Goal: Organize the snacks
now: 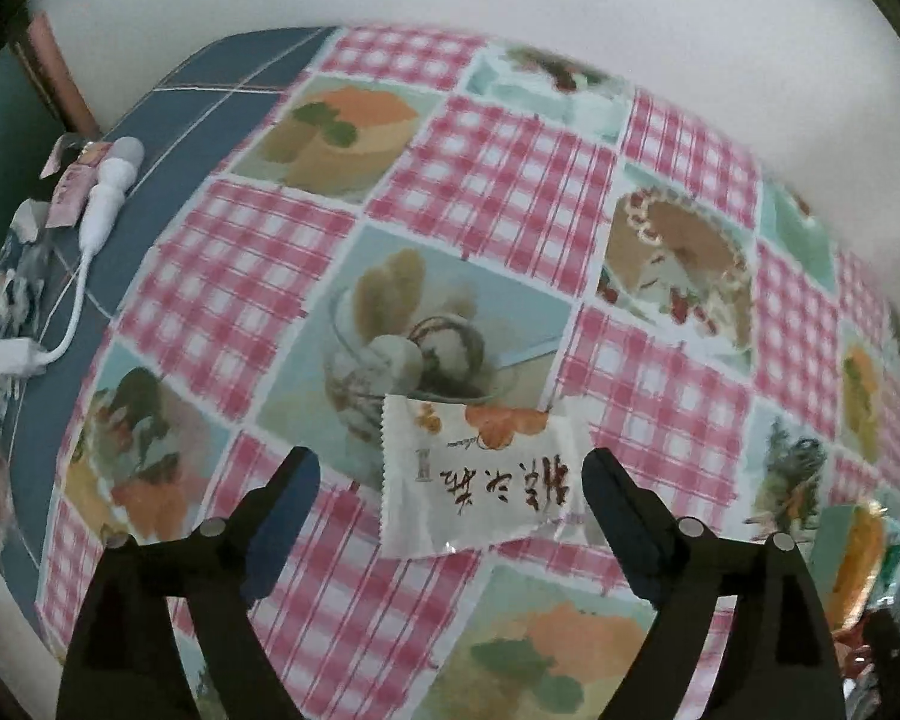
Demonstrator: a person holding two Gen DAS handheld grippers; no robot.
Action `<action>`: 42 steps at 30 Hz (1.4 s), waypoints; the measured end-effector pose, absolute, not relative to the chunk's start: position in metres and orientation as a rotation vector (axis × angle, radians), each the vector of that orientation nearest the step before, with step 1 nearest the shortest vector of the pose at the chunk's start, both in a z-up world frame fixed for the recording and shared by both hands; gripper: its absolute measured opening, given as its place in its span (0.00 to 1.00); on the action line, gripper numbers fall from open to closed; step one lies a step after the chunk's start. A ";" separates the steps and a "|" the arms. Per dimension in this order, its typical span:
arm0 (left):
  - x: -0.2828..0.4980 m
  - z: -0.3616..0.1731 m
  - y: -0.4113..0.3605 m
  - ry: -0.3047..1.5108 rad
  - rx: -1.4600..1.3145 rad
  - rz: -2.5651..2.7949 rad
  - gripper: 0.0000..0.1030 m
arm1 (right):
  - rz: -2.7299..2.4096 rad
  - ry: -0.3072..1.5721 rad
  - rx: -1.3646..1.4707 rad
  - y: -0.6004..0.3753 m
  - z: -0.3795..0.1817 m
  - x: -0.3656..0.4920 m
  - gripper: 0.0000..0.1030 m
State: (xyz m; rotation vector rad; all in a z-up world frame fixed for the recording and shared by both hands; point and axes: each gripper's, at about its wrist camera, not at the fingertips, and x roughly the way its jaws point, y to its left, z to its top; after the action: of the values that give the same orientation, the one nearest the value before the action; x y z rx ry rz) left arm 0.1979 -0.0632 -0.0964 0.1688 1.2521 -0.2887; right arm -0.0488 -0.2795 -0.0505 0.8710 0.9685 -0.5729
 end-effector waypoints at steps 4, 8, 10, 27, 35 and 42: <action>0.200 -0.111 -0.070 1.280 0.168 -0.304 0.87 | -0.577 0.977 0.884 -0.281 -0.057 -0.046 0.25; 0.195 -0.123 -0.086 1.282 0.242 -0.301 0.87 | -0.575 0.983 0.882 -0.282 -0.060 -0.043 0.25; 0.193 -0.125 -0.088 1.275 0.240 -0.281 0.88 | -0.576 0.987 0.878 -0.281 -0.061 -0.042 0.25; 0.192 -0.103 -0.090 1.230 0.303 -0.263 0.53 | -0.575 0.984 0.887 -0.283 -0.059 -0.046 0.25; 0.153 -0.063 -0.108 1.229 0.259 -0.347 0.53 | -0.600 0.942 0.899 -0.294 -0.043 -0.070 0.25; 0.076 -0.018 -0.176 1.157 0.347 -0.597 0.54 | -0.686 0.891 0.919 -0.318 -0.026 -0.119 0.25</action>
State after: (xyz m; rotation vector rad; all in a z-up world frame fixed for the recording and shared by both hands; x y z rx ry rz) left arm 0.0763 -0.1756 -0.0180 0.3471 1.1571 -0.5970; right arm -0.1189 -0.3181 -0.0261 0.9194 0.8908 -0.6856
